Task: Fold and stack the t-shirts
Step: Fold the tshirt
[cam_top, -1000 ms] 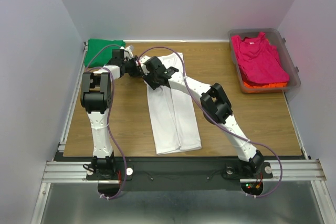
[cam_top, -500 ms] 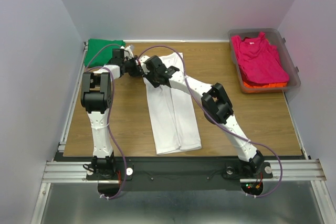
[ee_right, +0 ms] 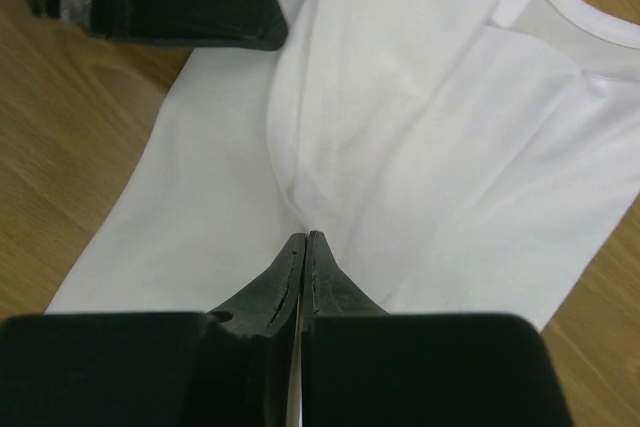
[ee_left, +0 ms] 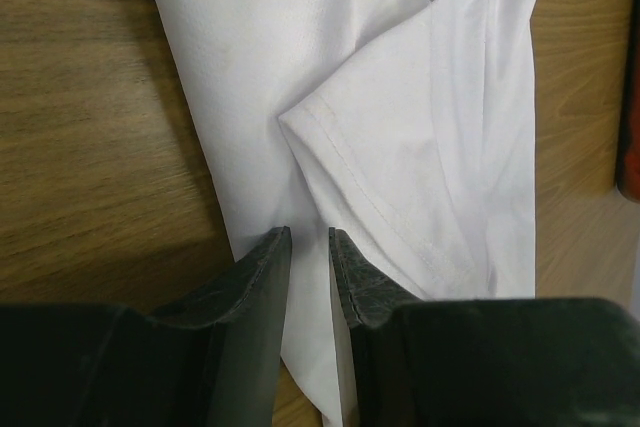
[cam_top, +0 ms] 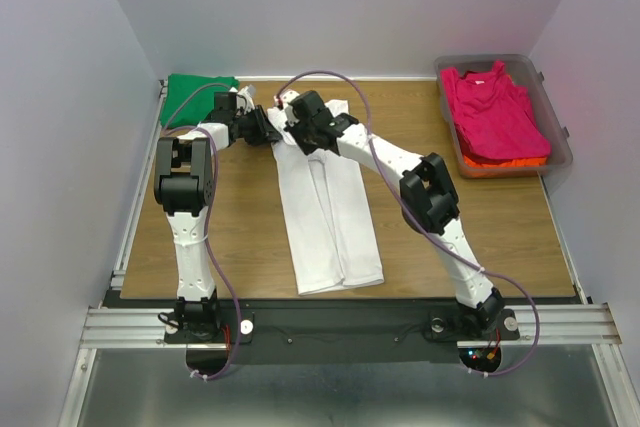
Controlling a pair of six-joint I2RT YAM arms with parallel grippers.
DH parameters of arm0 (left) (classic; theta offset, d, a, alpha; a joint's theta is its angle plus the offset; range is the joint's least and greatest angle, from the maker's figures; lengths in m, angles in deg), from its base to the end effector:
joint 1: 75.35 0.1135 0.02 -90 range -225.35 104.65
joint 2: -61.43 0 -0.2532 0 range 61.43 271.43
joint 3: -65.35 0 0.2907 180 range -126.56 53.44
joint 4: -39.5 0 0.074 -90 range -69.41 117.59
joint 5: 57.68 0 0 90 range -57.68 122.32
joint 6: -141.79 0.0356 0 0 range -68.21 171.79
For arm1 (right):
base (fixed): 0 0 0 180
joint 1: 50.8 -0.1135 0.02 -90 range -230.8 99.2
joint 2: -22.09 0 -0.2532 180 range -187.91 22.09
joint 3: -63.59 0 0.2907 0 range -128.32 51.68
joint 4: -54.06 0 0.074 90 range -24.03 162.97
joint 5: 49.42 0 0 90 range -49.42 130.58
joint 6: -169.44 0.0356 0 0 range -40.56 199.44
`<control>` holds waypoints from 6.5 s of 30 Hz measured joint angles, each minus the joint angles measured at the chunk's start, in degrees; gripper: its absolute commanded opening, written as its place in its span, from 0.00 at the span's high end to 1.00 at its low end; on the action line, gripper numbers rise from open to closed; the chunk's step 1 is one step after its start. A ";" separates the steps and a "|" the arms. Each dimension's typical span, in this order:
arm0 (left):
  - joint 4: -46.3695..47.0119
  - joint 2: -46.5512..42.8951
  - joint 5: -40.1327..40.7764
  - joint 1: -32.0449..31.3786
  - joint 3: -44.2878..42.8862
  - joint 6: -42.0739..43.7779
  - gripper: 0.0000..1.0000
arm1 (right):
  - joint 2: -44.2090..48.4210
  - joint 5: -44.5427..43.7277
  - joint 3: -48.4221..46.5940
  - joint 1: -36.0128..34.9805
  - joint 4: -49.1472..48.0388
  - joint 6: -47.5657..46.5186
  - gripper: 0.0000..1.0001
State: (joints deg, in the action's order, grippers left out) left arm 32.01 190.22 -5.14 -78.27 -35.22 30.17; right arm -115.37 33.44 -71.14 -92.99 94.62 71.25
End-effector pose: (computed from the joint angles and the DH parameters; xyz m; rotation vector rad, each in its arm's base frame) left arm 0.5160 -0.0480 0.1137 0.0197 2.2034 -0.9558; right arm 0.4301 0.3839 0.1959 -0.9322 2.1290 0.1547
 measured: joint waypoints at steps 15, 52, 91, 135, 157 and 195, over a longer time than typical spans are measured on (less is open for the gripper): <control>-0.44 0.15 0.15 0.02 -0.42 0.15 0.67 | 0.98 4.85 4.83 8.11 -0.28 7.15 0.75; -11.47 3.63 6.29 0.02 -11.56 10.16 0.67 | -9.68 24.48 -10.10 16.90 -9.01 24.04 0.56; -11.80 4.39 5.38 0.02 -12.63 10.23 0.66 | -17.77 29.38 -10.64 16.28 -24.72 34.01 0.59; -14.12 5.95 6.23 0.04 -15.96 10.86 0.66 | -11.08 23.54 -2.25 16.33 -27.47 28.85 0.93; -14.60 6.84 6.25 0.04 -17.49 10.84 0.66 | -9.79 21.40 -0.28 17.11 -27.63 28.72 0.99; -14.56 7.48 6.19 0.13 -18.38 10.80 0.66 | -9.90 27.47 -0.11 17.77 -27.71 34.14 0.63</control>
State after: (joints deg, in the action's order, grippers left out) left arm 17.46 197.70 1.05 -78.13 -53.60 40.96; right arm -125.28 60.91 -71.25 -75.22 66.90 105.39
